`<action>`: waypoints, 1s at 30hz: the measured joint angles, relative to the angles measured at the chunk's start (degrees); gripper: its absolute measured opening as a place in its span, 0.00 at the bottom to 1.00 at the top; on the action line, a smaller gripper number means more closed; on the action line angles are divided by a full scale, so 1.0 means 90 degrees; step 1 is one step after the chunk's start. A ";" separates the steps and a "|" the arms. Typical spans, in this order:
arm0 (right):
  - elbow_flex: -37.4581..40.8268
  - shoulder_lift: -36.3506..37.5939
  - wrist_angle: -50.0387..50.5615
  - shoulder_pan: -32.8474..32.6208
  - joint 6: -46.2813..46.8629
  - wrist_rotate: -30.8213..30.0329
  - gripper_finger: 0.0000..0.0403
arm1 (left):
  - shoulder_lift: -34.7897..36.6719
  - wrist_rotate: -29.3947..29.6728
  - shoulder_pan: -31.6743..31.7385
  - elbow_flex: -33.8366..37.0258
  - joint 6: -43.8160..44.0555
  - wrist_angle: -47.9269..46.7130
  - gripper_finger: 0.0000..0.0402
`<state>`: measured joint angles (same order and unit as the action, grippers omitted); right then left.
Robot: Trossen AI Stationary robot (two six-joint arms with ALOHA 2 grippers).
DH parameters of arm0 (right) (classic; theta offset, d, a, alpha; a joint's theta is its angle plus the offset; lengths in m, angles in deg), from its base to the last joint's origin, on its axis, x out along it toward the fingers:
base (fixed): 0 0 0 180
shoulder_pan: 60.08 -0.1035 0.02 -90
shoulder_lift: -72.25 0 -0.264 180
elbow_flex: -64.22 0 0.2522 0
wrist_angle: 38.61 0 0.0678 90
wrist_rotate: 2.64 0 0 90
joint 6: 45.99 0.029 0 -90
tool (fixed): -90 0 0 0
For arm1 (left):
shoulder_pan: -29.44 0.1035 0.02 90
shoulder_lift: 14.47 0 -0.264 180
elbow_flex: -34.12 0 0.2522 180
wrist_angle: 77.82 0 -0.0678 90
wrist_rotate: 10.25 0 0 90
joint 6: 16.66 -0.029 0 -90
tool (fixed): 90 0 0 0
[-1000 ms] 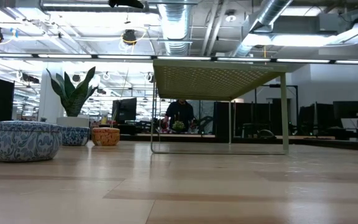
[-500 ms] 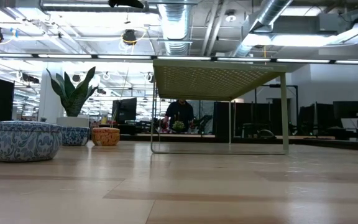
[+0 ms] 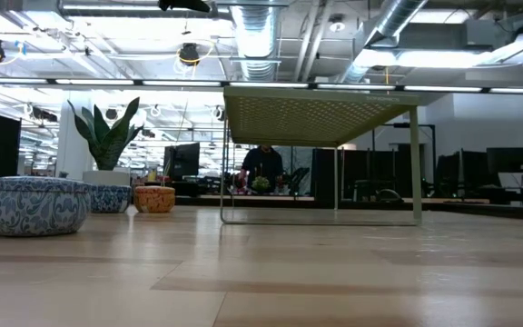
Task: Pick & Place candle stick holders
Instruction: Put the silver scented candle on the shelf
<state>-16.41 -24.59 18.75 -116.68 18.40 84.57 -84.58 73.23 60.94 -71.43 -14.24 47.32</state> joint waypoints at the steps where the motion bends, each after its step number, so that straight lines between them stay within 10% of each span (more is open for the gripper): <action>1: 0.0045 -0.0002 -0.0037 0.0000 0.0002 0.0015 0.99 | 0.0000 0.0001 0.0000 0.0000 0.0000 0.0000 0.86; 30: 0.0200 0.0372 0.0280 0.0196 -0.0156 -0.0169 0.87 | 0.0000 0.0002 0.0000 0.0000 0.0000 0.0051 0.86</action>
<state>-14.61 -21.25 21.26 -114.92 16.99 83.04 -84.58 73.25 60.94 -71.43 -14.24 47.78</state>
